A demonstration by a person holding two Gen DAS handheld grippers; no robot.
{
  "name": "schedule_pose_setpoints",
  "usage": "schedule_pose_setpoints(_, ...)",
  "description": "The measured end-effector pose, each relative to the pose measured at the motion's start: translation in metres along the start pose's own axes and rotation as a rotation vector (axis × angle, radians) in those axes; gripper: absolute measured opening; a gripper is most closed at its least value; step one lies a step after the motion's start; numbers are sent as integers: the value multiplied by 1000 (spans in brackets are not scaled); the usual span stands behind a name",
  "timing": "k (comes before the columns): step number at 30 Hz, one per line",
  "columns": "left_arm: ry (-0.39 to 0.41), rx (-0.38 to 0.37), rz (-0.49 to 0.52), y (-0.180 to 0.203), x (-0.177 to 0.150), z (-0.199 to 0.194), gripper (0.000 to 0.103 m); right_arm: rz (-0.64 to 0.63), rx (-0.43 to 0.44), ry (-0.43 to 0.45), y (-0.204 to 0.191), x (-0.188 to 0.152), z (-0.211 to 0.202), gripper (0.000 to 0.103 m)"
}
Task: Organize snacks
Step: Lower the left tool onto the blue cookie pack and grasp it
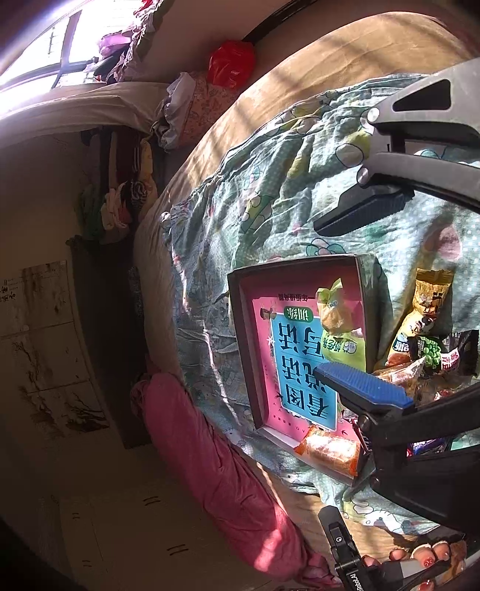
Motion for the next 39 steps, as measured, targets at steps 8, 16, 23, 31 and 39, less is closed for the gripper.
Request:
schedule_pose_setpoints(8, -72, 37, 24, 3, -26, 3, 80, -55, 44, -20, -17, -13, -3, 71)
schedule_pose_setpoints(16, -122, 51, 51, 9, -44, 7, 80, -83, 79, -36, -31, -22, -2, 71)
schedule_pose_setpoints(23, -168, 71, 69, 13, -59, 13, 80, -100, 106, -47, -39, -27, -2, 73)
schedule_pose_setpoints(31, -213, 101, 76, 13, -74, 25, 80, -133, 143, -76, -51, -37, 1, 74)
schedule_pose_setpoints(39, -237, 117, 82, 9, -82, 39, 80, -162, 157, -110, -60, -45, 9, 75)
Point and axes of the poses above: each gripper's, at about its wrist camera, not at the fingertips, and z roughly the way its jaws point, y to its right, x to its top, the point moved 3 cm from there along z, roughly the way its jaws point, and after that the axes turned 9 degrees about -z, right-handed, at the moved point
